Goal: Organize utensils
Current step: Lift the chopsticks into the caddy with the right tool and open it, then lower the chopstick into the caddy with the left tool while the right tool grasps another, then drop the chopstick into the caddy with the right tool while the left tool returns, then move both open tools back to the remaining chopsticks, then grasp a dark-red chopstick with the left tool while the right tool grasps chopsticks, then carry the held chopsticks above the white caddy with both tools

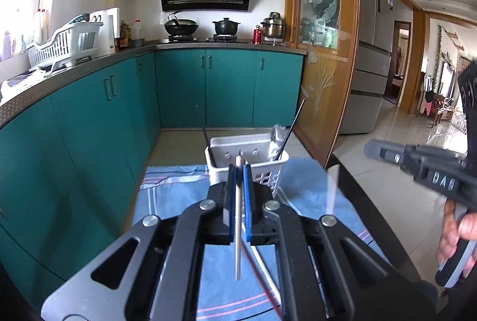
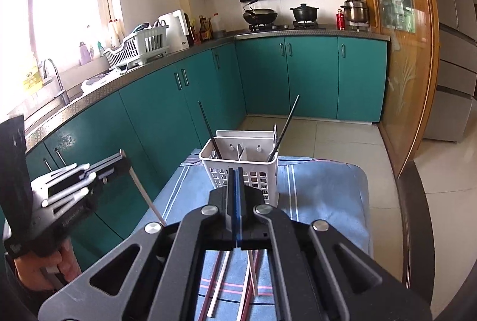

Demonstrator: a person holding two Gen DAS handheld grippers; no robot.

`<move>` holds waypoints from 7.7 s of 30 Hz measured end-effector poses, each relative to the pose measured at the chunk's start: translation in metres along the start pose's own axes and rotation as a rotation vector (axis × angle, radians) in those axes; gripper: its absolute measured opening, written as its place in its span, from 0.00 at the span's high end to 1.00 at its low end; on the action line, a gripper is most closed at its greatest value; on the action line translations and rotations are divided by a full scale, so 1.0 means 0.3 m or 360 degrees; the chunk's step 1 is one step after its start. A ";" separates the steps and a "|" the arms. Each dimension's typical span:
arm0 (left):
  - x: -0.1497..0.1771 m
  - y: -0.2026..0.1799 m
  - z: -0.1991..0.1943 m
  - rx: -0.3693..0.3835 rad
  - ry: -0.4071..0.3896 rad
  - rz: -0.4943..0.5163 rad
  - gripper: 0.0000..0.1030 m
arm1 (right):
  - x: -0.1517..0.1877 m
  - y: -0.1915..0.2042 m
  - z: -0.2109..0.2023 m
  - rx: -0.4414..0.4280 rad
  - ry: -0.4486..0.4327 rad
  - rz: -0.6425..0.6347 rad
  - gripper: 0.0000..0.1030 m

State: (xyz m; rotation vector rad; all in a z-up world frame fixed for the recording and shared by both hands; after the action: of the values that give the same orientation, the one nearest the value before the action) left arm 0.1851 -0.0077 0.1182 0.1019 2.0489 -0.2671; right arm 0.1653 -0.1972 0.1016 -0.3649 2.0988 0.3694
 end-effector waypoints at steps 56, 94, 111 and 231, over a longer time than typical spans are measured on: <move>-0.017 0.247 0.403 -0.0142 0.0081 -0.0146 0.20 | 0.376 -0.099 0.497 0.0067 0.0539 0.0015 0.96; 0.428 0.210 0.286 -0.0137 0.0314 -0.0133 0.12 | -0.599 -0.025 0.346 0.0241 -0.0090 -0.0101 0.96; 0.434 0.209 0.305 -0.0130 0.0333 -0.0142 0.12 | -0.537 -0.069 0.418 0.0208 0.0014 -0.0027 0.96; 0.080 0.000 -0.065 -0.0013 -0.0073 -0.0013 0.96 | 0.035 0.072 -0.096 0.0068 -0.0119 -0.0057 0.96</move>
State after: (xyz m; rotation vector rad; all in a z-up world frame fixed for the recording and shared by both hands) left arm 0.1570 -0.0042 0.1060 0.0817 2.0053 -0.2638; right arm 0.1294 -0.1902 0.1098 -0.3573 2.0214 0.3119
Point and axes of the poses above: each gripper's, at about its wrist camera, not at the fingertips, and z roughly the way its jaws point, y to its left, x to its underside, the point moved 9 cm from there along z, roughly the way its jaws point, and after that the axes turned 6 degrees about -z, right-handed, at the moved point
